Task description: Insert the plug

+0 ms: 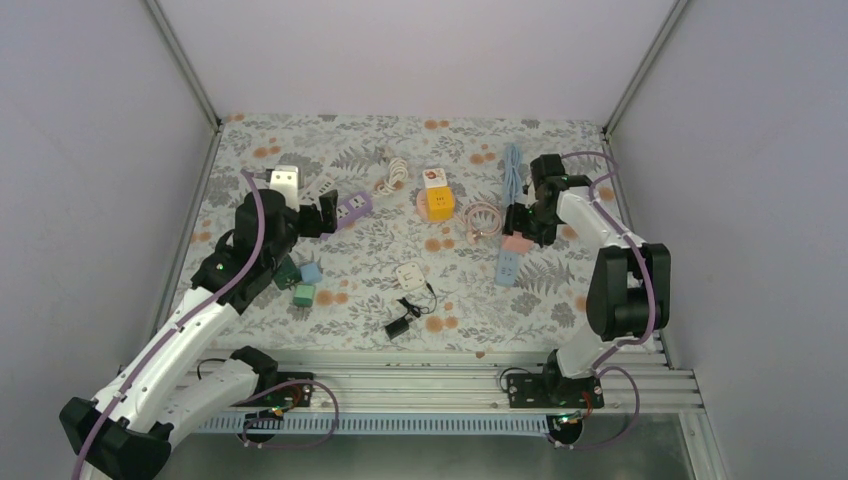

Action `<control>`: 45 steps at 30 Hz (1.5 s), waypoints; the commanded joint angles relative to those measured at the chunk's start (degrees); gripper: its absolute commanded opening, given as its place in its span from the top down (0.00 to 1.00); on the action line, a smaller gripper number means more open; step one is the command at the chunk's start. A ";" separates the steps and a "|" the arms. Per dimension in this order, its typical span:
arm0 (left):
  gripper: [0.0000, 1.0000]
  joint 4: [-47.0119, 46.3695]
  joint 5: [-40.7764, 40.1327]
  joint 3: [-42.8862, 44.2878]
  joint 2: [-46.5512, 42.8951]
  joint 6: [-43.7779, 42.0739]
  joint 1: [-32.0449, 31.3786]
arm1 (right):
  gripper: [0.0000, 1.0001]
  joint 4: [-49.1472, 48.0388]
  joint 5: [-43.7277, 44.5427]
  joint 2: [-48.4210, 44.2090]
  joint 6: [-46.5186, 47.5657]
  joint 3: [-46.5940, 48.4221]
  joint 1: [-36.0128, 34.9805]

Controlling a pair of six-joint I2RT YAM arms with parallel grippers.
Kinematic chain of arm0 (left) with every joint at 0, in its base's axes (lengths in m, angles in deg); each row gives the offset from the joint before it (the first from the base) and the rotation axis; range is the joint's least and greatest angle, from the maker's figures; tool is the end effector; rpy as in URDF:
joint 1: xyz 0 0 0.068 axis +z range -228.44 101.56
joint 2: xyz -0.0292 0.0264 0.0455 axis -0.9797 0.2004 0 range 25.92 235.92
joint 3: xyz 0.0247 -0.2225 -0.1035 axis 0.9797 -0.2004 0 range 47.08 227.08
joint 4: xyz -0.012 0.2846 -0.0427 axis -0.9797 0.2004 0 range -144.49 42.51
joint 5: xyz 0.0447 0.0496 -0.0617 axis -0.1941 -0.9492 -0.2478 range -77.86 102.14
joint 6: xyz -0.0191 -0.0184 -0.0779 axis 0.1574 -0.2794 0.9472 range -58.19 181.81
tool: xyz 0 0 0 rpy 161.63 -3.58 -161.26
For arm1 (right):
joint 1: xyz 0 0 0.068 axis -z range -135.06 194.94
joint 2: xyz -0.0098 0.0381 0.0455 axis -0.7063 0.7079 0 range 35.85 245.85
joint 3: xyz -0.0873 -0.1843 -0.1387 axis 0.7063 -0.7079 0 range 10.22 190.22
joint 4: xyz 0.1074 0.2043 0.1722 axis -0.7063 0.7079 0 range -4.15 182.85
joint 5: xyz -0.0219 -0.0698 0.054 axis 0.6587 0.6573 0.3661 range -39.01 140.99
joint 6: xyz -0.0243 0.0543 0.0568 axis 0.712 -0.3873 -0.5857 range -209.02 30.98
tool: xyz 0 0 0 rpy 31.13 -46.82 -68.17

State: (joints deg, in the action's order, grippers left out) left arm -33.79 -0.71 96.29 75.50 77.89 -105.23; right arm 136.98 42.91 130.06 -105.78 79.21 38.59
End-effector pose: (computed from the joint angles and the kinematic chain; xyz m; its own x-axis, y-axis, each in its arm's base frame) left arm 0.2521 -0.1094 0.3003 -0.3789 -0.1112 -0.9187 0.1554 0.9710 -0.1816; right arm 0.3410 0.0479 0.1468 -0.9659 0.1798 -0.1864 0.1422 0.9697 0.1988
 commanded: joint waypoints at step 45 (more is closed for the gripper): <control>0.00 0.64 0.21 -0.25 0.47 0.07 0.15 | 0.62 -7.18 4.83 -0.53 -12.90 -5.30 -3.72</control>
State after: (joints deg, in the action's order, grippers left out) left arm -32.95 -0.73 96.29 75.81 77.89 -105.23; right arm 131.56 47.31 129.63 -115.72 75.93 35.83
